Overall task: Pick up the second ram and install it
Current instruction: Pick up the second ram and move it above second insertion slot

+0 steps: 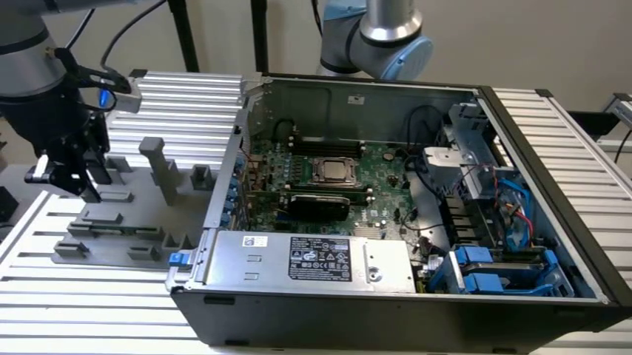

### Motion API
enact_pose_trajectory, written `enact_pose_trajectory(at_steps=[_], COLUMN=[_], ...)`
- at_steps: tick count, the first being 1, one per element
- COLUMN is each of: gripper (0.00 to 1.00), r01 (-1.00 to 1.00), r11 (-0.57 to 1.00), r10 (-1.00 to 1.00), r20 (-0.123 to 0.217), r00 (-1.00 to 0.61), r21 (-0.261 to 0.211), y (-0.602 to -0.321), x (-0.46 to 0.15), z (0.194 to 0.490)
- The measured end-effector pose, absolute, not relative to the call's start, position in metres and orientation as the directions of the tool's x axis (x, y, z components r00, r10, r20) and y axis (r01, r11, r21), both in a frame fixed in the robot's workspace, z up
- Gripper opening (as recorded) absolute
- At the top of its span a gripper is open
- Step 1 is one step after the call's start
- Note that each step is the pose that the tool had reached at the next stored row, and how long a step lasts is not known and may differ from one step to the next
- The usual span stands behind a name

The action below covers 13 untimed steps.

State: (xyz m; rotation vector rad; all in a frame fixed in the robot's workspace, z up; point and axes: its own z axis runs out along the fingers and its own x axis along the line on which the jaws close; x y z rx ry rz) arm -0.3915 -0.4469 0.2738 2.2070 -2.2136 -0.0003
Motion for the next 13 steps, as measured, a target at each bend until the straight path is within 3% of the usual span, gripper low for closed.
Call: enact_pose_trajectory(at_steps=[13], gripper=[0.42], r01=[-1.0], r11=[0.003], r10=[-1.0], r20=[0.011], r00=[-0.003], r21=[0.011], y=[-0.449], x=[-0.394], z=[0.25])
